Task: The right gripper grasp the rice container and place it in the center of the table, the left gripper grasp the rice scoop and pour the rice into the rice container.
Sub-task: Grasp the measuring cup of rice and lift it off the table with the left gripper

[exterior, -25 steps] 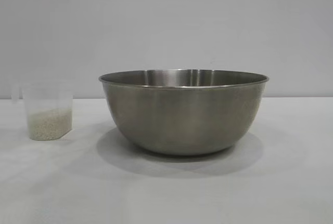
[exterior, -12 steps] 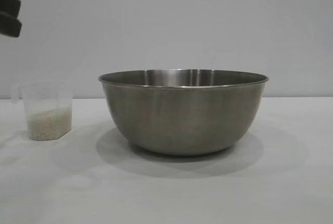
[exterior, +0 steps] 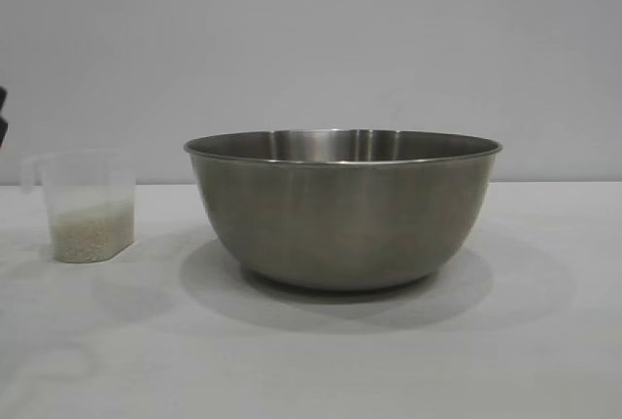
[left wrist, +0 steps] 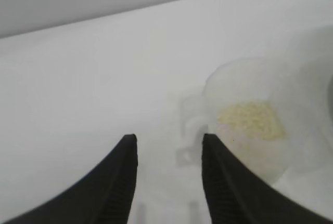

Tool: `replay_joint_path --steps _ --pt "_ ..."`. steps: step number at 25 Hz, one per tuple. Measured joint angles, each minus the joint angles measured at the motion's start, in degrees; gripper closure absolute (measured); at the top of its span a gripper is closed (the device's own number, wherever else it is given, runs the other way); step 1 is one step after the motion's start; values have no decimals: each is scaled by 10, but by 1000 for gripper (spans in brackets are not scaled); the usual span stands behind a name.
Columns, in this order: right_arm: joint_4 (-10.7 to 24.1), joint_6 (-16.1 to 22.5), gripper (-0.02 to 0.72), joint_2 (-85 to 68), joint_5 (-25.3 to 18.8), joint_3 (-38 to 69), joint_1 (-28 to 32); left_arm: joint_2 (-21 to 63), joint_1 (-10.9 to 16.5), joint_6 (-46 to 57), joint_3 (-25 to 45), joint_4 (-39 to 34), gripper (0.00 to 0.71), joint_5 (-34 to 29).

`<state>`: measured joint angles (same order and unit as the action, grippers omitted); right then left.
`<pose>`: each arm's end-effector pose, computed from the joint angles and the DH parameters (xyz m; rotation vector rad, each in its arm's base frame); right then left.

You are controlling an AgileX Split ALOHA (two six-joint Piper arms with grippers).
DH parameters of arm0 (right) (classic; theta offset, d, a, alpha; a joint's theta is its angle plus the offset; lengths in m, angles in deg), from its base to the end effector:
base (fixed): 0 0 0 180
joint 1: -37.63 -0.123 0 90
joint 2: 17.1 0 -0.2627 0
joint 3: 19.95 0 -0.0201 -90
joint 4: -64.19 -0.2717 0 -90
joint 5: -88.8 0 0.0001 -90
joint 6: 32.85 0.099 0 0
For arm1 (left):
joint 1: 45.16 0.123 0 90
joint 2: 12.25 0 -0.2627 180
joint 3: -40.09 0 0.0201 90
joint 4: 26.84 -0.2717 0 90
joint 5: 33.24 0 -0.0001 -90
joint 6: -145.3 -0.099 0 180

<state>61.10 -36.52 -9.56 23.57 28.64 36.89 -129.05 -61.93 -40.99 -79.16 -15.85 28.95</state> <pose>0.0383 0.0053 0.2741 -0.0866 2.1153 0.0349 0.2326 -0.0527 0.0443 0.2068 2.0035 -0.0026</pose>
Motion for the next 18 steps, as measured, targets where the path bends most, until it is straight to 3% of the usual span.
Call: replay_joint_path --steps 18 --pt "0 0 358 0 0 0 0 -112 0 6 -86 14 431 30"
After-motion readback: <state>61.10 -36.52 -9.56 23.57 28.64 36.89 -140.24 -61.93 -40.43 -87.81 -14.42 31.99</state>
